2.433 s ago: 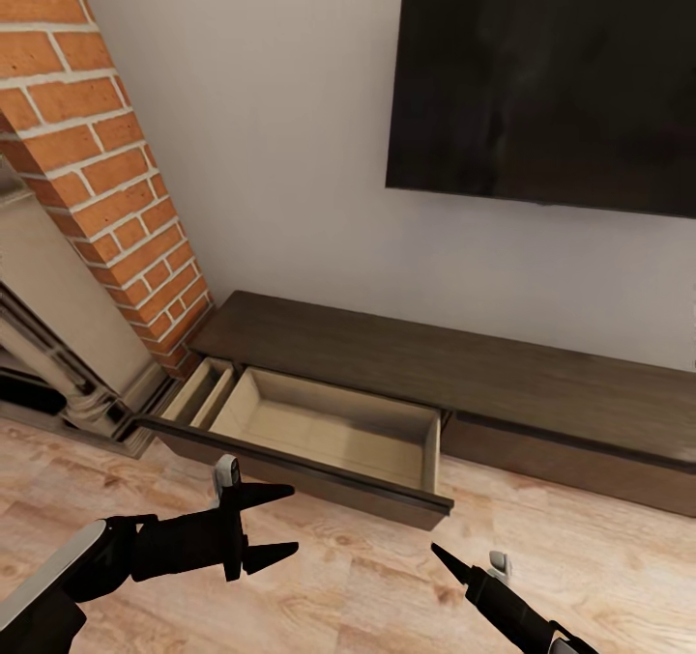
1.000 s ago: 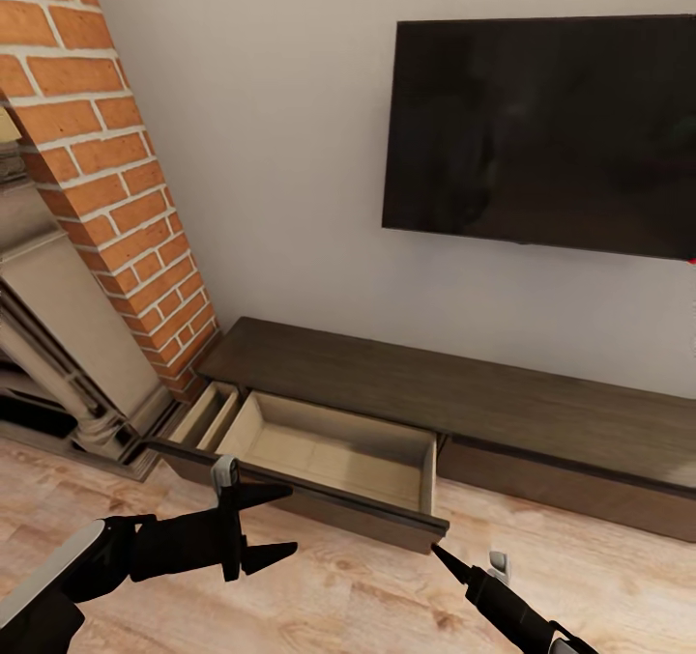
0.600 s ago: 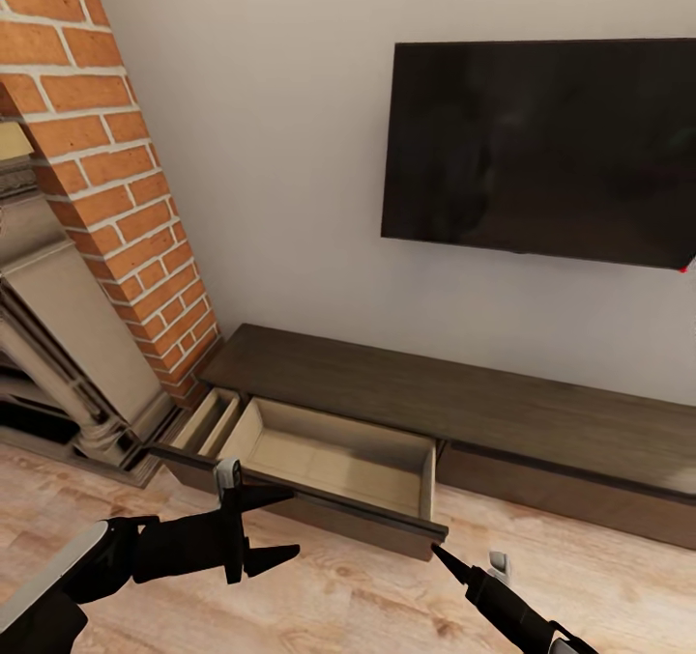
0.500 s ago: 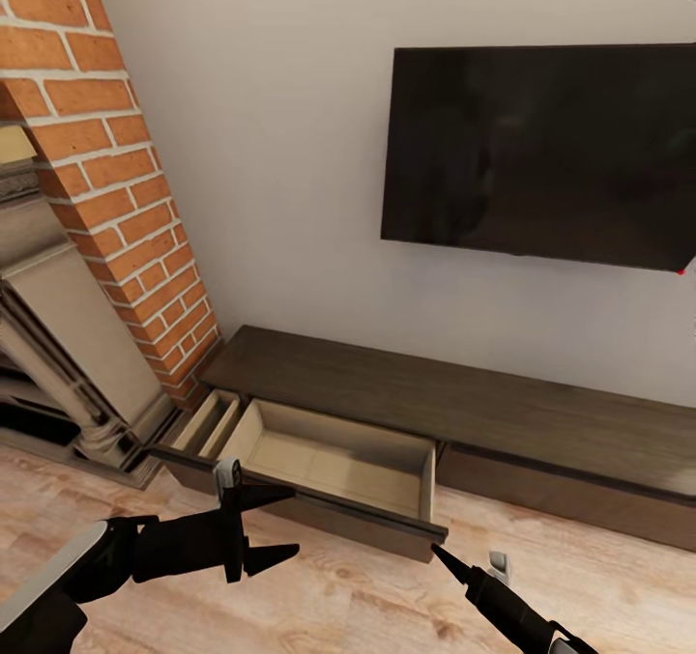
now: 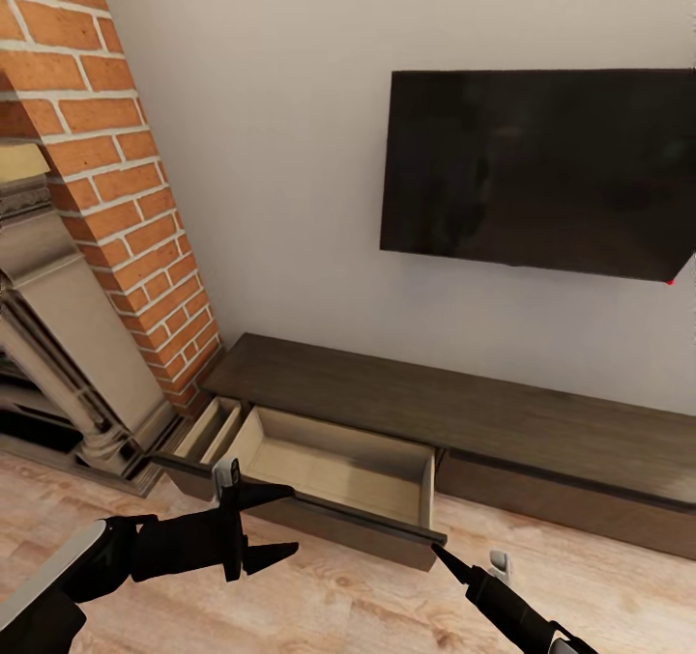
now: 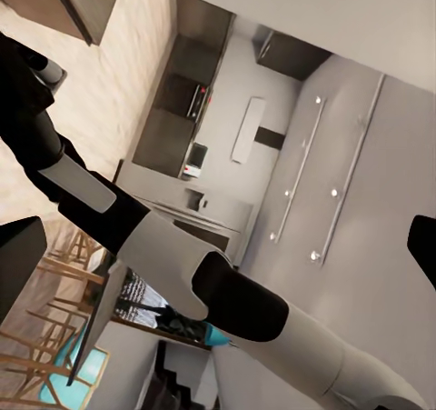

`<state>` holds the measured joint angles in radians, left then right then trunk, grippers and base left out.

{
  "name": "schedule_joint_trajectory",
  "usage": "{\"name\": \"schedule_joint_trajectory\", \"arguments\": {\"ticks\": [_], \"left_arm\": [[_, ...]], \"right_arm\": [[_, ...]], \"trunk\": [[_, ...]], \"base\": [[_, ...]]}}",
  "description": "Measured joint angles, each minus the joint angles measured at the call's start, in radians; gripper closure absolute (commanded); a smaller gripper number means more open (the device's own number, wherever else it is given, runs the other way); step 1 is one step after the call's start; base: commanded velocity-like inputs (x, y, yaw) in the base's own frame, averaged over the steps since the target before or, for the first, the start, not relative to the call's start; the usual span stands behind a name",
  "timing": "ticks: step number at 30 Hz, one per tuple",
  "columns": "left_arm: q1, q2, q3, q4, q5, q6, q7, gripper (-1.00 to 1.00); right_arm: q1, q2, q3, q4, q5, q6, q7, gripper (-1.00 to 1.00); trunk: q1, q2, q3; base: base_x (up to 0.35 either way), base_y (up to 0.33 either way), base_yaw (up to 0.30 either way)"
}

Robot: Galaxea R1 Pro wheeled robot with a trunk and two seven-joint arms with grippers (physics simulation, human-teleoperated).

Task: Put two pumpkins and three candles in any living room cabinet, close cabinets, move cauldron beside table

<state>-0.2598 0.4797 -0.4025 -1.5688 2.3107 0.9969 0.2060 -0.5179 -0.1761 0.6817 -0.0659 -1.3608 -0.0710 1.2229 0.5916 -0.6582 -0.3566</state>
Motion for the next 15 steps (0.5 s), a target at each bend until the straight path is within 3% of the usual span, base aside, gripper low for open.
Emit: {"name": "schedule_joint_trajectory", "arguments": {"ticks": [15], "left_arm": [[0.0,0.0,0.0,0.0,0.0,0.0,0.0,-1.0]], "right_arm": [[0.0,0.0,0.0,0.0,0.0,-0.005,-0.001,-1.0]], "trunk": [[-0.058,0.105,0.072]], "base": [[0.0,0.0,0.0]]}}
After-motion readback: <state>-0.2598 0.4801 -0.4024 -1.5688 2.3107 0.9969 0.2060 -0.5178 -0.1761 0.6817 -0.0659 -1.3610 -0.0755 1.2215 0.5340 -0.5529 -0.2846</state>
